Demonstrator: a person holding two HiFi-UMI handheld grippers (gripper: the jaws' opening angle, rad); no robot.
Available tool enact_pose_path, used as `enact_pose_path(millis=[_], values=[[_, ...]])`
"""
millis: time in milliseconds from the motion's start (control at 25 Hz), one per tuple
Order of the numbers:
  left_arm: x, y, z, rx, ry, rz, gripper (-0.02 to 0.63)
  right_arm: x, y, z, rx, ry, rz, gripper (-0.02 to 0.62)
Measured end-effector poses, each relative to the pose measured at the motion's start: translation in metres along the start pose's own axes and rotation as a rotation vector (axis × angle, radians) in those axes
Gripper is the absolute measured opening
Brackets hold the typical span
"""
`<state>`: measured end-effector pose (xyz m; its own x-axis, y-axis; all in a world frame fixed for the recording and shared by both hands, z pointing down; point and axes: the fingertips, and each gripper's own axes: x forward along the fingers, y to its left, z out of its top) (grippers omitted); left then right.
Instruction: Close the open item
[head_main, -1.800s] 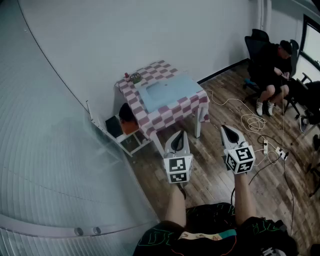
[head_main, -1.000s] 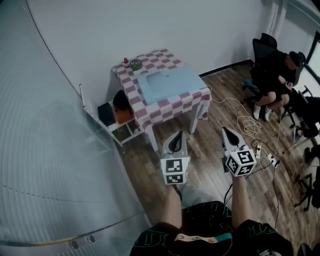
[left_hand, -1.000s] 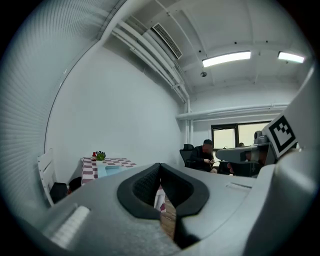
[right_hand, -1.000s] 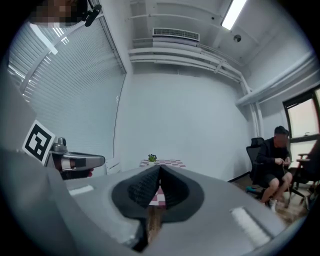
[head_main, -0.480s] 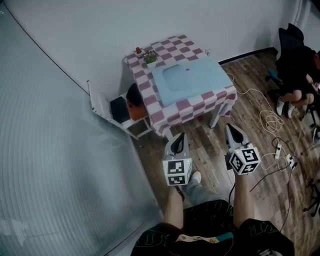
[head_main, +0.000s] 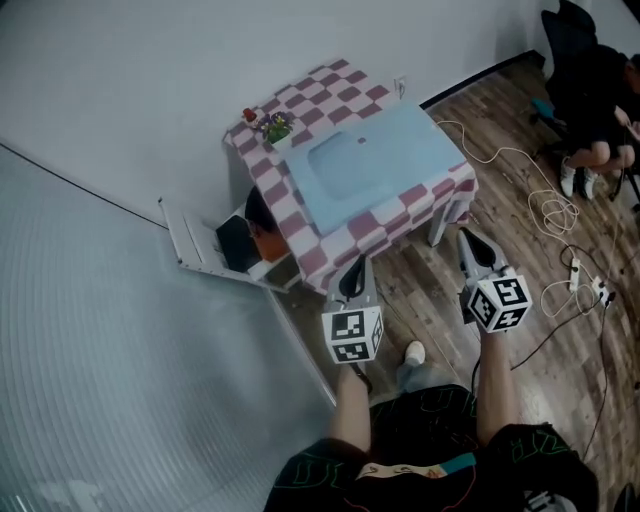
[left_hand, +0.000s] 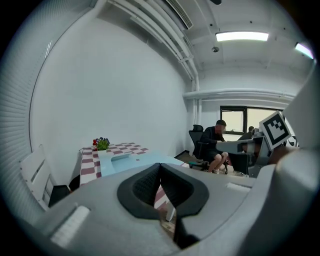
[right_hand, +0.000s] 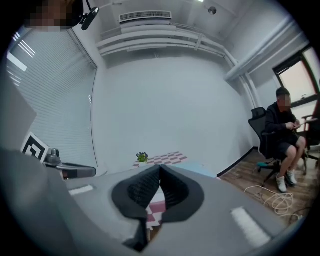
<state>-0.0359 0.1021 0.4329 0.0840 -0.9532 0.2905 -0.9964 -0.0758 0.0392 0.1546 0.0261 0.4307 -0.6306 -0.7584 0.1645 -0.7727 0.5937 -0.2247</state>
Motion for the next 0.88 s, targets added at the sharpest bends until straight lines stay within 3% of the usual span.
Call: enact_pose_path(millis=[200, 400, 880], values=[[0.031, -0.004, 0.028, 0.036, -0.025, -0.043, 0.009, 0.015, -0.012, 0.029, -0.021, -0.043, -0.011, 0.003], [0.052, -0.044, 0.052, 0.163, -0.058, -0.148, 0.009, 0.018, -0.031, 0.043, -0.012, -0.068, -0.044, 0.003], [0.098, -0.032, 0.043, 0.092, -0.022, -0.160, 0.009, 0.045, -0.050, 0.042, -0.021, -0.046, -0.057, 0.003]])
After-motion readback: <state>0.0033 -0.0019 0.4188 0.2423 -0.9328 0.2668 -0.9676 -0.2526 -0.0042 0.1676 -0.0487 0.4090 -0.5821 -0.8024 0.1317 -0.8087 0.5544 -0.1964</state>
